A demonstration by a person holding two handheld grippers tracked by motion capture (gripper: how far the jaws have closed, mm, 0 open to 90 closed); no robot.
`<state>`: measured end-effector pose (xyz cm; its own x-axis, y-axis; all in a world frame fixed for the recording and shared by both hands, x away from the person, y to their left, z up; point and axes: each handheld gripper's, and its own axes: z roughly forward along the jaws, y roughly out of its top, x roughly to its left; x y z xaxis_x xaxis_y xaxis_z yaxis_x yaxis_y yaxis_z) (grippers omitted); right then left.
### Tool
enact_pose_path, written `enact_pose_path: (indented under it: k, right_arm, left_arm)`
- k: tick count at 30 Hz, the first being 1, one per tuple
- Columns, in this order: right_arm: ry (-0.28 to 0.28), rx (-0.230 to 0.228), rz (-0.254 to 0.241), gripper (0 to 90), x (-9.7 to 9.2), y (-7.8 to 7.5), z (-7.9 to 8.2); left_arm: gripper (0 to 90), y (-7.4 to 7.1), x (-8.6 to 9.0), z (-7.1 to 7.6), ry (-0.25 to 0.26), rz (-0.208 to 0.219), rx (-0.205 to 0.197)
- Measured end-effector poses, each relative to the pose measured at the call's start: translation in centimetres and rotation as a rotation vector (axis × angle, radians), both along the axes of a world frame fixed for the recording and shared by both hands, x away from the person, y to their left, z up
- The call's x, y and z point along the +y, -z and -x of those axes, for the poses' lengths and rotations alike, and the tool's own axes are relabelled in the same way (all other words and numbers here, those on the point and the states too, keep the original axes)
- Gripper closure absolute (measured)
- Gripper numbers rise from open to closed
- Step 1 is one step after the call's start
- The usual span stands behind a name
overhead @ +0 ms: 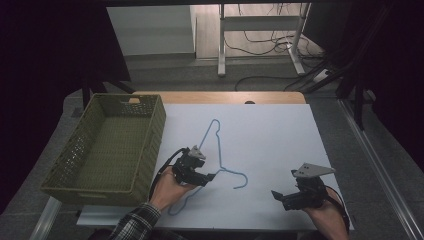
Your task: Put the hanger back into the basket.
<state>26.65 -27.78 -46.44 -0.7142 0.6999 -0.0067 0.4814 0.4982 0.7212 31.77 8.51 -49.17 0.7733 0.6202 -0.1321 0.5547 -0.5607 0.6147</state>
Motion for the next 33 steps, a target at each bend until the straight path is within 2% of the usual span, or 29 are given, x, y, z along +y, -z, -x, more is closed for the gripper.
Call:
enact_pose_path:
  k: [2,9,16,17,20,24,28,31,33]
  right_arm:
    - [-0.002,0.002,0.005,0.9,0.0,0.0,0.0]
    - [-0.008,0.005,0.015,1.0,0.1,0.2,0.0]
    - [-0.012,0.009,0.018,1.2,0.2,0.3,0.0]
    - [-0.013,0.009,0.019,1.2,0.2,0.3,0.0]
    - [-0.013,0.010,0.023,1.3,0.2,0.4,0.0]
    - [-0.016,0.011,0.024,1.3,0.2,0.4,0.0]
    - [-0.018,0.010,0.027,1.4,0.3,0.4,0.0]
    - [-0.018,0.010,0.028,1.4,0.3,0.4,-0.1]
    - [-0.019,0.011,0.030,1.4,0.4,0.4,-0.1]
  left_arm:
    - [49.6,0.6,-0.4,-0.2,0.012,-0.012,0.009]
    - [72.4,1.7,-1.0,-0.6,0.019,-0.032,0.040]
    - [76.5,2.5,-1.6,-0.6,0.016,-0.048,0.056]
    - [76.9,2.9,-1.8,-0.7,0.004,-0.065,0.056]
    - [79.9,3.0,-1.8,-0.7,-0.016,-0.066,0.062]
    - [85.3,3.0,-1.8,-0.7,-0.038,-0.063,0.066]
    - [86.6,3.0,-1.8,-0.6,-0.079,-0.049,0.084]
    - [86.9,3.0,-1.7,-0.5,-0.090,-0.050,0.086]
    - [87.0,2.9,-1.5,-0.6,-0.098,-0.037,0.094]
